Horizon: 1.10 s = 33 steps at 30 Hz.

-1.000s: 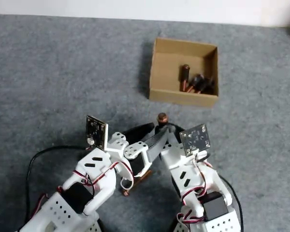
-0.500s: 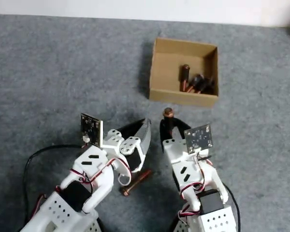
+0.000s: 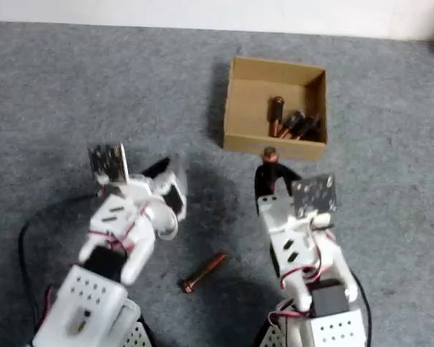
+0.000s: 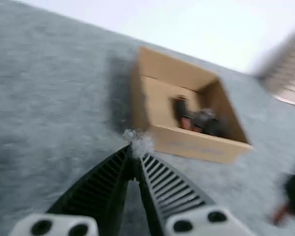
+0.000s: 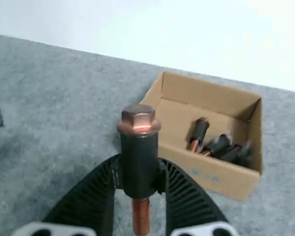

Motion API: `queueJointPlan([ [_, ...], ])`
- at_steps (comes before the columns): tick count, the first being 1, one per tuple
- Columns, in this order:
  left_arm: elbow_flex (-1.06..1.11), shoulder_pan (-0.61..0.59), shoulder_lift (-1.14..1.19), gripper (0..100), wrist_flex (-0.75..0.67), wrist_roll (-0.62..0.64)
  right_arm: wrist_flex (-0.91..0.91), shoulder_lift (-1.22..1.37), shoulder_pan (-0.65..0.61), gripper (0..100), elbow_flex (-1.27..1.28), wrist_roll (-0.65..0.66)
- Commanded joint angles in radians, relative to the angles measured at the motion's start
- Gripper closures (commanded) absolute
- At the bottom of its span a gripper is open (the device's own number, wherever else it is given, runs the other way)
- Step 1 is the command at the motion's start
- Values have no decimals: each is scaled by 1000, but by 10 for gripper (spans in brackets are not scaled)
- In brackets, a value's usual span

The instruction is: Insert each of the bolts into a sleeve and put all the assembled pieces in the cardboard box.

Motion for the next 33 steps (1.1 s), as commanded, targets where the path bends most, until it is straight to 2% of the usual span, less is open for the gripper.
queueJointPlan([
  [1, -140, -113, 196, 994, -11, 5, -51, 367, 22, 994, -338, 2],
  [8, -271, -196, 453, 994, -9, 5, 1, 1224, 101, 994, -1093, 2],
  [17, -291, -196, 489, 994, -9, 5, 484, 2186, 142, 994, -2107, -6],
  [22, -291, -193, 489, 994, -9, 5, 677, 2531, 133, 994, -2554, -6],
  [28, -291, -193, 489, 994, -9, 5, 842, 2858, 84, 994, -2974, -3],
  [31, -291, -193, 489, 994, -9, 5, 883, 2936, 74, 989, -3140, -5],
  [33, -291, -193, 489, 994, -9, 5, 900, 2939, 77, 988, -3128, -5],
])
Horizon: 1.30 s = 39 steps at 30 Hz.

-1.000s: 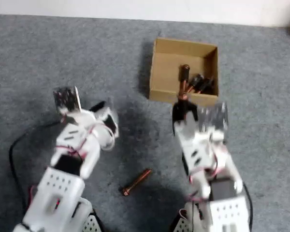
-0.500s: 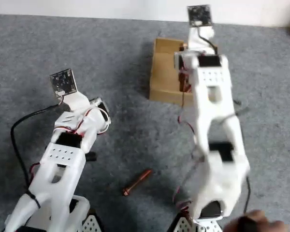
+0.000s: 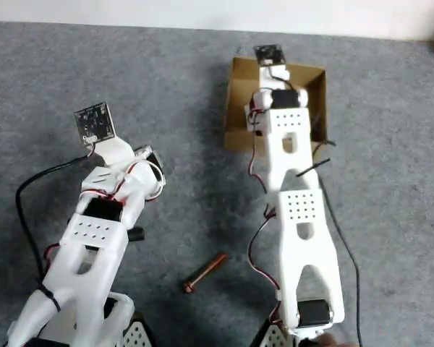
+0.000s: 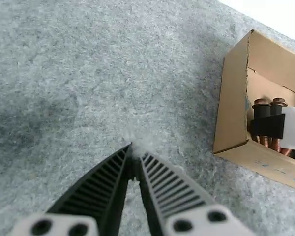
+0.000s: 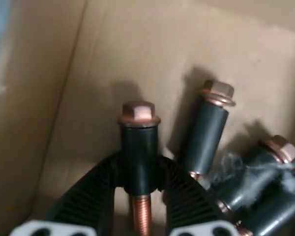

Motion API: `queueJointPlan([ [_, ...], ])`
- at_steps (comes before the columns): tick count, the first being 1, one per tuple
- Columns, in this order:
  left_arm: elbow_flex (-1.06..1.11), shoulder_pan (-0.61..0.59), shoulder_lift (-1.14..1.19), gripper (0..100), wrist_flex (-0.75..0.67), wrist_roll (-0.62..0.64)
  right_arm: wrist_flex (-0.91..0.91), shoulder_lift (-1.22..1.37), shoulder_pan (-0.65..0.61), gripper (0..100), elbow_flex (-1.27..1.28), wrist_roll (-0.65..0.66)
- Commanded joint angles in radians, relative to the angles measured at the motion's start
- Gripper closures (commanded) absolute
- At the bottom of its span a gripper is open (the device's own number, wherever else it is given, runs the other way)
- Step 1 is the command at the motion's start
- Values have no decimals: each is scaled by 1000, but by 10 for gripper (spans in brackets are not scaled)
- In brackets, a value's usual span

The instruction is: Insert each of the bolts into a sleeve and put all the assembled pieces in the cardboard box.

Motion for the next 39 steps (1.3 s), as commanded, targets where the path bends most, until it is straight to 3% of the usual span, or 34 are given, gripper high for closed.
queueJointPlan([
  [1, -56, -7, -1, 994, -9, 5, 42, -5, -12, 988, -150, -2],
  [6, -56, -5, -1, 994, -9, 5, 62, -19, 2, 942, -136, 0],
  [13, -56, -5, -1, 994, -9, 5, 77, -79, 12, 707, -136, 0],
  [20, -54, 21, -1, 994, -9, -2, 90, -245, 13, 700, -136, -3],
  [28, -53, 21, -1, 994, -9, -2, 275, -512, -1, 700, -136, -6],
  [39, -54, 19, 1, 994, -11, -2, 282, -852, -25, 700, -108, 0],
])
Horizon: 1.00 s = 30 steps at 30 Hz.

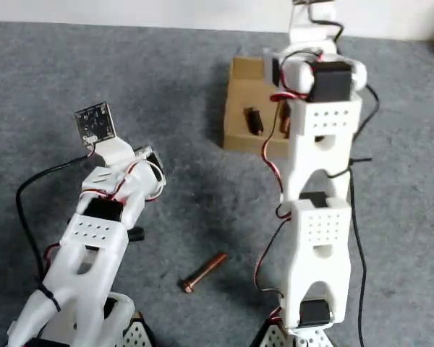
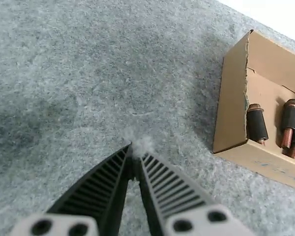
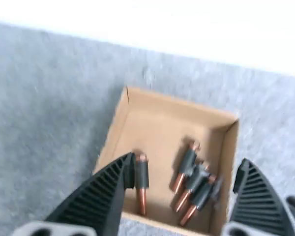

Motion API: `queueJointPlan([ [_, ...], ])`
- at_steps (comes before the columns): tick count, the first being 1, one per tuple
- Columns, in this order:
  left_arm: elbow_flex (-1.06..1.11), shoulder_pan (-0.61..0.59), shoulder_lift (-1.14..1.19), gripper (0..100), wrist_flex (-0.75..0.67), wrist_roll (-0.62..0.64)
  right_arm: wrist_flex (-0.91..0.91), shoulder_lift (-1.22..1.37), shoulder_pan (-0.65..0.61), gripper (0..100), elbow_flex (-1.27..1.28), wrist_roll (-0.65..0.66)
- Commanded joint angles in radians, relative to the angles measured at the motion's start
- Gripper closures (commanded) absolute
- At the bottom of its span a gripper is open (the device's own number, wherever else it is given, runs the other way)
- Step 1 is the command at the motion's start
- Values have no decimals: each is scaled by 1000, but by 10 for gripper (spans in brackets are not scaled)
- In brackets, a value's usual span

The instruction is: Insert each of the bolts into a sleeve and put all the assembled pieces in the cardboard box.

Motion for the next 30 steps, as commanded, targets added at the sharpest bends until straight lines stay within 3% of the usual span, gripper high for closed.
queueJointPlan([
  [1, -56, 18, 1, 994, -11, -2, 21, -174, -25, 700, -64, 0],
  [5, -56, 16, -1, 994, -11, -2, 21, -374, -51, 701, 102, 0],
  [11, -58, -12, -50, 994, 2, -3, 19, -826, -94, 701, 638, 2],
  [15, -102, -59, -239, 994, 235, -3, 12, -1147, -176, 701, 1086, 12],
  [19, -189, -61, -483, 994, 575, -3, -42, -1425, -251, 701, 1518, 140],
  [22, -222, -76, -633, 994, 718, -5, -82, -1598, -283, 701, 1821, 264],
  [24, -189, -145, -694, 994, 724, -21, -96, -1696, -315, 701, 2003, 327],
  [27, -85, -236, -728, 994, 690, -166, -134, -1807, -351, 701, 2244, 376],
  [30, 74, -222, -722, 994, 600, -232, -194, -1876, -374, 701, 2431, 384],
])
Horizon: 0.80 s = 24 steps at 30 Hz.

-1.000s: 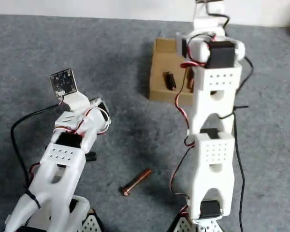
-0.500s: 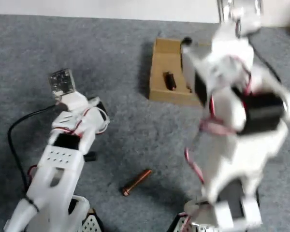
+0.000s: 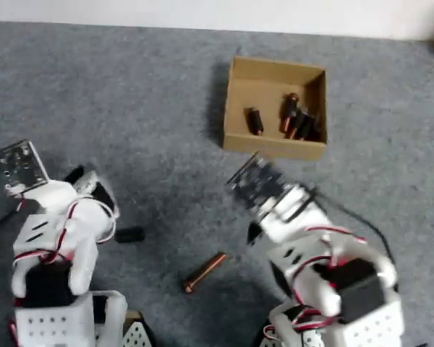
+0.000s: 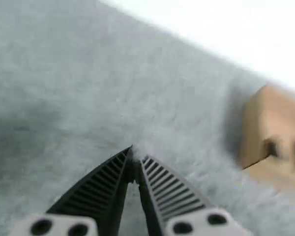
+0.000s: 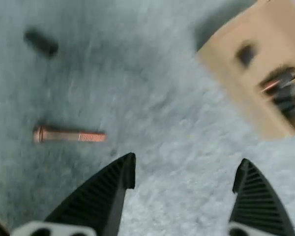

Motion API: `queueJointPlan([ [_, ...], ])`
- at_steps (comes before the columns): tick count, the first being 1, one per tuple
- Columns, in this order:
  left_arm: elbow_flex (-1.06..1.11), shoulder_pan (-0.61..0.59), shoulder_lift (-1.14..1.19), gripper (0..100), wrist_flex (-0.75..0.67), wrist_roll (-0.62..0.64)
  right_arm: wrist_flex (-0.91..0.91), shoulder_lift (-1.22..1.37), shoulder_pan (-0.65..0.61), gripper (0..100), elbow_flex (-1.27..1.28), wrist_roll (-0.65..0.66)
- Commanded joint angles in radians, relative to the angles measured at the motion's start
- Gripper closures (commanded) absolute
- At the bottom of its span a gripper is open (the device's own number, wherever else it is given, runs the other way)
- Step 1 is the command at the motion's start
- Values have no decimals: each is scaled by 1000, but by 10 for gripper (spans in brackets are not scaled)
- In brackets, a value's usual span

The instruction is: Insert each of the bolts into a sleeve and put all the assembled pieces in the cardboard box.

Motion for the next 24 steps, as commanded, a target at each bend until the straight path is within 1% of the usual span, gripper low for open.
queueJointPlan([
  [1, 156, 27, -4, 994, -115, -57, -74, -82, -27, 701, 219, 23],
  [3, 232, 105, 5, 991, -155, -64, -97, -111, -24, 701, 285, 21],
  [4, 254, 142, 5, 990, -160, -98, -99, -124, -22, 701, 289, 21],
  [6, 259, 225, 15, 990, -157, -227, -99, -143, -22, 701, 275, 12],
  [8, 254, 312, 19, 990, -97, -295, -104, -154, -10, 701, 269, -29],
  [12, 183, 476, 22, 990, 118, -382, -122, -156, 77, 701, 277, -38],
  [14, 145, 555, 22, 991, 199, -385, -136, -156, 120, 701, 278, -40],
  [17, 99, 641, 22, 993, 258, -385, -140, -156, 153, 701, 278, -40],
  [24, 124, 858, 22, 992, 264, -385, -142, -156, 154, 701, 275, -60],
])
